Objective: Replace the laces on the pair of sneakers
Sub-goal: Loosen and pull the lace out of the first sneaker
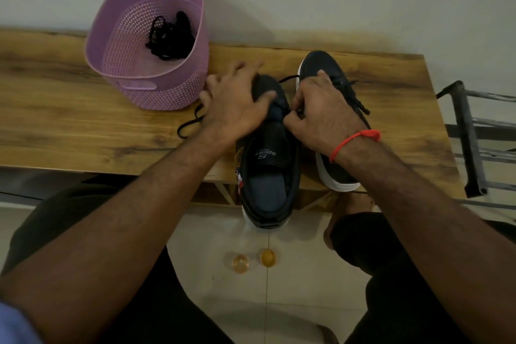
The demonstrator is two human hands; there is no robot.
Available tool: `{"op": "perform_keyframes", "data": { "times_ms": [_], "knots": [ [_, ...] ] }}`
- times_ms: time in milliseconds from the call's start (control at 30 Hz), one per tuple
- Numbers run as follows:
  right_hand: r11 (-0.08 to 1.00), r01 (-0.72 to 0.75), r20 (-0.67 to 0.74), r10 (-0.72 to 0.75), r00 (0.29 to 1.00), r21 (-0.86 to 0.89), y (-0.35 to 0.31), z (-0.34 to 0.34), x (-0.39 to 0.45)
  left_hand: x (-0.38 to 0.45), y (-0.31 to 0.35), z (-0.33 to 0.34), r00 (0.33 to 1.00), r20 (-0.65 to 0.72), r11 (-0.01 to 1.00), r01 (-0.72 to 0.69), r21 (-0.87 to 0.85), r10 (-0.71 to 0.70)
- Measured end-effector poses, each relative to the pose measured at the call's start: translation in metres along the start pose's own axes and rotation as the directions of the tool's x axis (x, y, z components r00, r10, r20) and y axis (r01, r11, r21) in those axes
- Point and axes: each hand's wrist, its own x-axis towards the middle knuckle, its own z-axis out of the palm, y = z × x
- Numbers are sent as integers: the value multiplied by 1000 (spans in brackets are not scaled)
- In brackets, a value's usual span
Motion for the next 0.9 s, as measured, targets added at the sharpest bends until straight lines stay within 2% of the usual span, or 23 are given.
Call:
{"op": "perform_keyframes", "data": {
  "times_ms": [67, 133, 300, 433, 500, 567, 667, 733, 800, 833, 900],
  "knots": [
    [1000, 7, 8, -7, 1000, -8, -1, 0, 0, -7, 7, 10, 986, 99, 978, -150, 148, 136],
    [1000, 5, 18, -5, 1000, -14, -1, 1, 0, -11, 11, 16, 975, 131, 951, -206, 230, 180],
    [1000, -7, 7, 7, 1000, -2, 1, 2, -2, -1, 4, 2, 986, -50, 962, -140, 234, 156],
    [1000, -5, 11, 5, 1000, -3, 0, 2, -1, 2, -3, -3, 988, 99, 978, -131, 161, 116],
    [1000, -2, 16, 2, 1000, -8, -1, 3, 0, -5, 2, 4, 978, 167, 962, -163, 219, 128],
    [1000, -2, 14, 2, 1000, -17, -2, 3, 0, -10, 8, 11, 977, 174, 954, -167, 250, 126],
    [1000, -5, 8, 5, 1000, -9, -1, 2, -1, -9, 10, 10, 989, 80, 961, -139, 241, 123],
    [1000, -12, 6, 12, 1000, 1, 0, 1, -2, -4, 7, 2, 989, -92, 978, -97, 185, 115],
    [1000, -12, 4, 12, 1000, -1, 0, 1, -2, 1, 3, -8, 955, -288, 995, -56, 83, 78],
    [1000, -11, 4, 11, 1000, -5, 1, 0, -2, 3, 0, -12, 938, -342, 998, -44, 49, 58],
    [1000, -7, 12, 7, 1000, -9, 1, 0, -1, 5, -5, -16, 931, -365, 1000, -24, 12, 27]
  ]
}}
